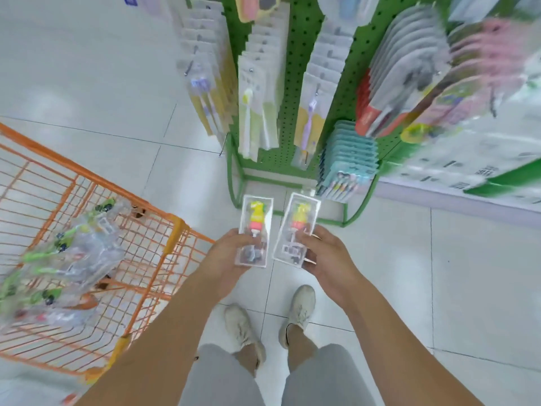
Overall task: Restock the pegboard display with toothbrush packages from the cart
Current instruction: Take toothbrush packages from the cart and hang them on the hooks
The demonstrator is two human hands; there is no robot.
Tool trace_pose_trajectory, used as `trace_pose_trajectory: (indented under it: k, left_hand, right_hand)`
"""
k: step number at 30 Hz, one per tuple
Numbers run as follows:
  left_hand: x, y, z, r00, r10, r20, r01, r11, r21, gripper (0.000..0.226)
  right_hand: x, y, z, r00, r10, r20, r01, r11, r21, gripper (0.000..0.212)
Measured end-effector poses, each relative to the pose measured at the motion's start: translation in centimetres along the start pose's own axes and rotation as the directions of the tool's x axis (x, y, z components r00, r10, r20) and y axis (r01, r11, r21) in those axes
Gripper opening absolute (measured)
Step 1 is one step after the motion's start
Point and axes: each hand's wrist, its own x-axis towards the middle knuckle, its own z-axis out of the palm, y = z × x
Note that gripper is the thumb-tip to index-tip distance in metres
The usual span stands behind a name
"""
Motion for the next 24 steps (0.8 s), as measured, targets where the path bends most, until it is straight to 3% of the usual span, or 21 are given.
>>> trace_pose_trajectory:
  k: [3, 5, 9, 11, 13, 16, 19, 24]
  left_hand:
    - [4.8, -0.6, 0.1, 0.997, 0.053, -0.05, -0.046, 0.991, 0.128, 0.047]
    - [8.5, -0.9, -0.5, 0.994, 0.11, 0.008, -0.11, 0.981, 0.162, 0.035]
    - [14.2, -0.9, -2.3, 0.983, 0.15, 0.105, -0.164, 0.977, 0.139, 0.049]
    - [16.1, -1.1, -3.0, 0.98, 0.142, 0.14, -0.153, 0.986, 0.069, 0.034]
    - [17.8, -1.6, -3.6, 0.984, 0.128, 0.124, -0.129, 0.992, 0.002, 0.017]
    - [19.8, -2.4, -4.6, 0.985, 0.146, 0.089, -0.144, 0.989, -0.023, 0.025]
    - [21.2, -2.8, -5.4, 0.976, 0.215, 0.031, -0.215, 0.976, 0.026, 0.012]
    - [22.7, -3.1, -6.4, 0.918, 0.393, -0.056, -0.356, 0.877, 0.324, 0.068]
  right_hand:
    - [4.9, 1.6, -1.7, 0.999, -0.031, 0.013, 0.032, 0.999, -0.044, 0.021]
    - [9.0, 3.0, -2.5, 0.996, -0.078, 0.052, 0.081, 0.995, -0.051, 0.019]
    - [16.0, 5.2, -3.1, 0.979, -0.158, 0.132, 0.153, 0.987, 0.049, 0.025]
    - [18.4, 6.1, -3.0, 0.971, -0.175, 0.162, 0.159, 0.982, 0.106, 0.037]
    - [20.4, 7.0, -2.8, 0.967, -0.171, 0.188, 0.146, 0.979, 0.14, 0.034]
    - [22.5, 8.0, -2.2, 0.964, -0.18, 0.198, 0.151, 0.977, 0.153, 0.028]
    - [24.1, 8.9, -1.7, 0.966, -0.173, 0.194, 0.142, 0.976, 0.164, 0.031]
    - [24.9, 9.3, -0.7, 0.967, -0.142, 0.212, 0.107, 0.98, 0.167, 0.049]
